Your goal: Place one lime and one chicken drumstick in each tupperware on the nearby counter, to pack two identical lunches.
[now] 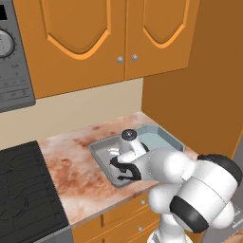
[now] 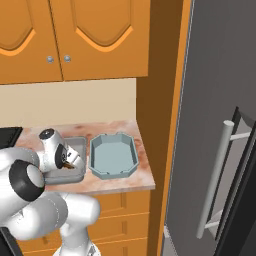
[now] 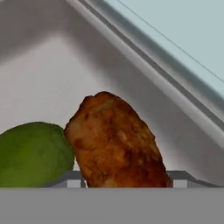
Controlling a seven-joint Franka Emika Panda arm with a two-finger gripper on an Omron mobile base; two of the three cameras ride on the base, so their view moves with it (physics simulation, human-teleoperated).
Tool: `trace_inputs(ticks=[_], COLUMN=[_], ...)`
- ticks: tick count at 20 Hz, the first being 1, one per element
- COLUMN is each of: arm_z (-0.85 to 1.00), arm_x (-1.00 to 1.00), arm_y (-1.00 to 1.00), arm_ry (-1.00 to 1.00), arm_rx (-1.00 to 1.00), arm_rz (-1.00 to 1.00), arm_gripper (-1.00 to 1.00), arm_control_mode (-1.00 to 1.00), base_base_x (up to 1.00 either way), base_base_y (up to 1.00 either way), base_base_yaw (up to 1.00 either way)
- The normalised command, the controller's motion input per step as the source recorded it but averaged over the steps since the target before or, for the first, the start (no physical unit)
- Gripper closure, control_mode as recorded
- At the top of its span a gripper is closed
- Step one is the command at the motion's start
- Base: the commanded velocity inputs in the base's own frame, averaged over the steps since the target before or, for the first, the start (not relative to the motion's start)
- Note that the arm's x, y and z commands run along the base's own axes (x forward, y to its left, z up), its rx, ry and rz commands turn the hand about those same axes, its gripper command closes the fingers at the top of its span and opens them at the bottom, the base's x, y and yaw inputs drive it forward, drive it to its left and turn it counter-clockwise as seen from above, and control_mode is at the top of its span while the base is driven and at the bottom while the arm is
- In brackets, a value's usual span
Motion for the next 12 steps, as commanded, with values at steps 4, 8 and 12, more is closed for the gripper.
trace_inputs(ticks=[4, 8, 12], arm_z=[-0.05, 0.22, 0.67], arm_x=[0.23, -0.02, -0.01], arm_y=[0.00, 0.00, 0.00], arm_ry=[0.00, -0.06, -0.12], arm_rx=[0.00, 0.00, 0.00], arm_rz=[0.00, 0.00, 0.00], arm_gripper=[-1.00, -1.00, -1.00], arm_control_mode=[-1.00, -1.00, -1.00], base_base_x=[0.00, 0.00, 0.00], base_base_y=[0.00, 0.00, 0.00], base_base_yaw=[0.00, 0.00, 0.00])
